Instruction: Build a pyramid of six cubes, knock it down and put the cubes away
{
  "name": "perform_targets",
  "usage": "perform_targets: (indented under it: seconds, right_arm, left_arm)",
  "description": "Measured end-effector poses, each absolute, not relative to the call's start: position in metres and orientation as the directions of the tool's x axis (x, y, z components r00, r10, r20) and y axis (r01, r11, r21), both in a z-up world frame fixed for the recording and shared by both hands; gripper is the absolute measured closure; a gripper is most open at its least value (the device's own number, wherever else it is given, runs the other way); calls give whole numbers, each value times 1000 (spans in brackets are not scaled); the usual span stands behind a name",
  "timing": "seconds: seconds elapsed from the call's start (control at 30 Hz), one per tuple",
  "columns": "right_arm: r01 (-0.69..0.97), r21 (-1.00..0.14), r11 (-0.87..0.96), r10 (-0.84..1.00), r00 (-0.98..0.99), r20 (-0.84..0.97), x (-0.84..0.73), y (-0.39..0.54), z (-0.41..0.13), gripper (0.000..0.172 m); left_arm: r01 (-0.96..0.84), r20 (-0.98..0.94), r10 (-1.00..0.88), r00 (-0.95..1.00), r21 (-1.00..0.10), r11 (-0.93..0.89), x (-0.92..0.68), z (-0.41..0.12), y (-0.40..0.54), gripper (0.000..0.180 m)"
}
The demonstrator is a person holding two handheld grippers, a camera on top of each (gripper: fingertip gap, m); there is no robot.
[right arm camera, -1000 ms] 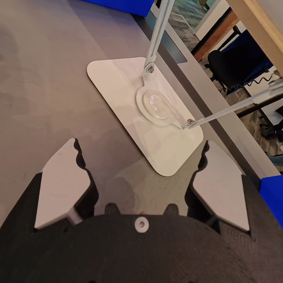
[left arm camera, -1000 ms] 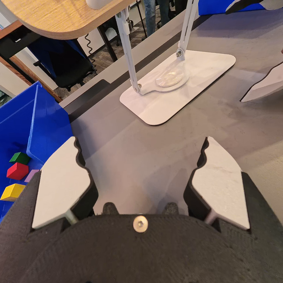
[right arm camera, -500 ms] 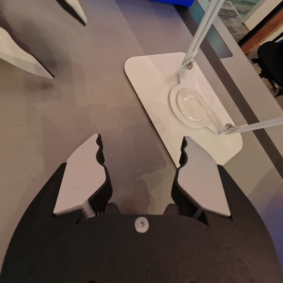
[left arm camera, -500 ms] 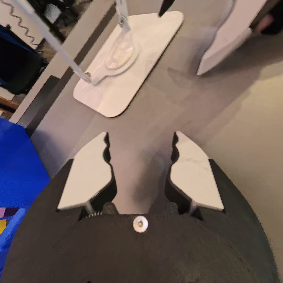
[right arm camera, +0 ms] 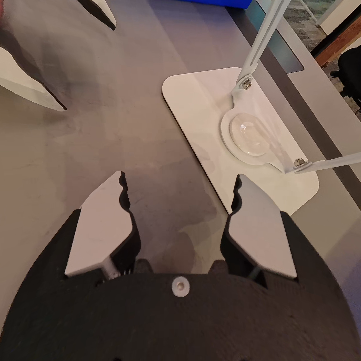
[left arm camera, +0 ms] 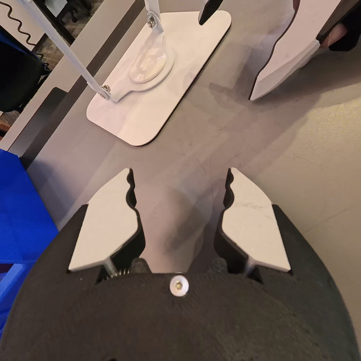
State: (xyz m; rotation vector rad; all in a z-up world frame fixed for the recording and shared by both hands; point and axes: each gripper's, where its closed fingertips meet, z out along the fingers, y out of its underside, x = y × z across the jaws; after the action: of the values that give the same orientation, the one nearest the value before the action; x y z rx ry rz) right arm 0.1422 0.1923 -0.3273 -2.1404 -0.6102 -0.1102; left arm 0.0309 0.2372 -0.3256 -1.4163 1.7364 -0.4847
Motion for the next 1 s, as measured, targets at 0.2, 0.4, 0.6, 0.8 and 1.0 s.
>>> perform_targets:
  seconds: [0.2, 0.4, 0.6, 0.8, 1.0]
  right_arm:
    - [470, -734, -490, 390, 872, 297, 141, 193, -327, 66]
    - [459, -748, -480, 389, 875, 287, 143, 195, -327, 60]
    - [496, -723, -482, 343, 865, 365, 154, 188, -322, 50]
    - [448, -743, -497, 253, 894, 370, 172, 173, -320, 49]
    - [381, -789, -482, 158, 924, 349, 177, 155, -309, 50]
  left_arm:
    - [-621, -348, -937, -25, -729, 288, 31, -326, 238, 92]
    - [-621, -350, -937, -20, -730, 286, 31, -326, 238, 92]
    - [-602, -381, -925, -7, -737, 308, 36, -322, 236, 75]
    - [-552, -454, -891, -8, -741, 382, 48, -314, 221, 68]
    - [-459, -459, -887, 52, -800, 387, 52, -296, 218, 62]
